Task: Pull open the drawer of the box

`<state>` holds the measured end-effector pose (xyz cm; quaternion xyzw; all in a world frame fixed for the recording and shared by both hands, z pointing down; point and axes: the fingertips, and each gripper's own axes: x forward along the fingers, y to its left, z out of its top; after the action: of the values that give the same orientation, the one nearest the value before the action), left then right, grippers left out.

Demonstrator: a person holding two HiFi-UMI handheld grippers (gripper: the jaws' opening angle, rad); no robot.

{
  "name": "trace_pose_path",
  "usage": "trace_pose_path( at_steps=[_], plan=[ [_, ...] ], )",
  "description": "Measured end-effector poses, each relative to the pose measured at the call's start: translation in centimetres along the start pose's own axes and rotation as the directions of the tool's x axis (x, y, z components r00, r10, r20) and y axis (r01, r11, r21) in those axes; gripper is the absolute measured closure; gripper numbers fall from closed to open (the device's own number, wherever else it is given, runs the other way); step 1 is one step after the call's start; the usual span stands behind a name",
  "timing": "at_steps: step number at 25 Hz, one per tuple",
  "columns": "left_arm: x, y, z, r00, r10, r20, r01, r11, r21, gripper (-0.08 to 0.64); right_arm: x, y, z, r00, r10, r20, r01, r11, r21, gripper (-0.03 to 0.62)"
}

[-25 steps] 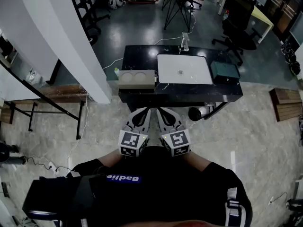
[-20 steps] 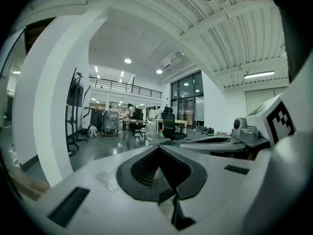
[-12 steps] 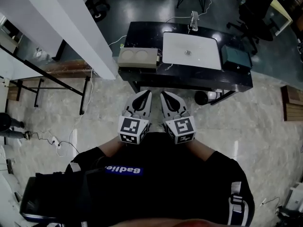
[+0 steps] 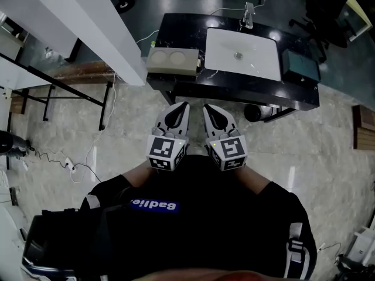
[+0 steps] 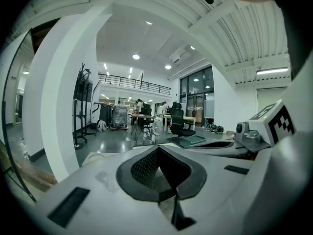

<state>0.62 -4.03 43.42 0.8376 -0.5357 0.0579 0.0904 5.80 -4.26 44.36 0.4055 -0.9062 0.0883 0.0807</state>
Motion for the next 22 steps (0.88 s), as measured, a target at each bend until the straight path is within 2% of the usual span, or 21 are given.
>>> trace_pose_path(
  at_steps=[5,15,22],
  plan=[
    [2.6,4.3,0.5,1.0,-0.019,0.009,0.019,1.0,-0.019,0.575,4.3,-0.7,0.7,1.0,-0.025,-0.015,0.025,1.0,-0.002,0.592],
    [8.0,16.1,4.3,0.996,-0.075,0.052,0.077,0.997,-0.024,0.575,16.0,-1.2,4.5,0.996,-0.092,-0.02,0.092,0.996,-0.01,0.592],
    [11.0,19.8,4.1,0.989,-0.142,0.028,0.143,0.989,-0.042,0.575,19.4,-3.4,4.8,0.98,-0.191,-0.048,0.192,0.981,0.02,0.592]
  ],
)
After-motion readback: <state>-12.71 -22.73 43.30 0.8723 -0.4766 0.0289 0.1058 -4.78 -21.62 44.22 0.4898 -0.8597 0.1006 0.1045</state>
